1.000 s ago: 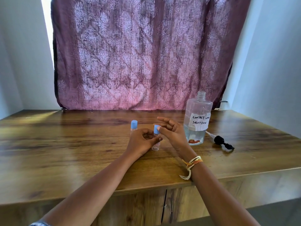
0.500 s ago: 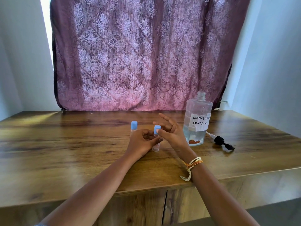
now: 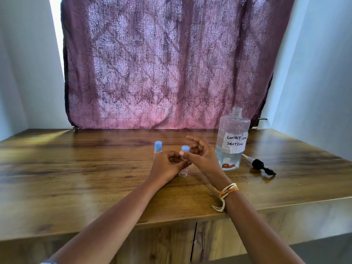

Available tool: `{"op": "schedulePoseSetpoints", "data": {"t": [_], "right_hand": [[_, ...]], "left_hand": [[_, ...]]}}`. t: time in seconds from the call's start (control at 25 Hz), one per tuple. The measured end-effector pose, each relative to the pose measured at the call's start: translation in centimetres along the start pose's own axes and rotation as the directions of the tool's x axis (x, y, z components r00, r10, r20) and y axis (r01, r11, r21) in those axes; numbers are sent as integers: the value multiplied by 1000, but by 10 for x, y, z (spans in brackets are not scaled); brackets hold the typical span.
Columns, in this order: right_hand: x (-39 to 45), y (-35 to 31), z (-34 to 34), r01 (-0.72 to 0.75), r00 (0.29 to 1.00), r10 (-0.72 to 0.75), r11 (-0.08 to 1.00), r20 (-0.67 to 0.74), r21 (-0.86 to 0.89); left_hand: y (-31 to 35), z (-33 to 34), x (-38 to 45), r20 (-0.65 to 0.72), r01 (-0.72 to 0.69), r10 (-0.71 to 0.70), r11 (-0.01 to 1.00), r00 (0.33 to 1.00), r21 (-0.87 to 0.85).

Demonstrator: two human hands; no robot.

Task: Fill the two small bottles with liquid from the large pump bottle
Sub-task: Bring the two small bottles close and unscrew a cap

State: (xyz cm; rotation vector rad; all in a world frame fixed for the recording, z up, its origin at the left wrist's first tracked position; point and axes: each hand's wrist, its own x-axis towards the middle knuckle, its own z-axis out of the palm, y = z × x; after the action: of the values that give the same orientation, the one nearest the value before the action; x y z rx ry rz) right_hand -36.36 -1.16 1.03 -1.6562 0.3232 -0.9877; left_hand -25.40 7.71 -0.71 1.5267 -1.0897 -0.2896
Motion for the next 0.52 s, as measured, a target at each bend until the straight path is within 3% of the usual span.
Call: {"op": "schedulePoseSetpoints", "data": {"t": [0.24, 0.52], "right_hand": [[-1, -1, -2, -6, 999, 4, 999, 39, 52], [-1, -1, -2, -10, 1000, 10, 1000, -13, 18]], "left_hand": [[-1, 0, 0, -6, 11, -11, 1000, 1000, 16], [-1, -1, 0, -8, 4, -4, 1000, 1000, 21]]}}
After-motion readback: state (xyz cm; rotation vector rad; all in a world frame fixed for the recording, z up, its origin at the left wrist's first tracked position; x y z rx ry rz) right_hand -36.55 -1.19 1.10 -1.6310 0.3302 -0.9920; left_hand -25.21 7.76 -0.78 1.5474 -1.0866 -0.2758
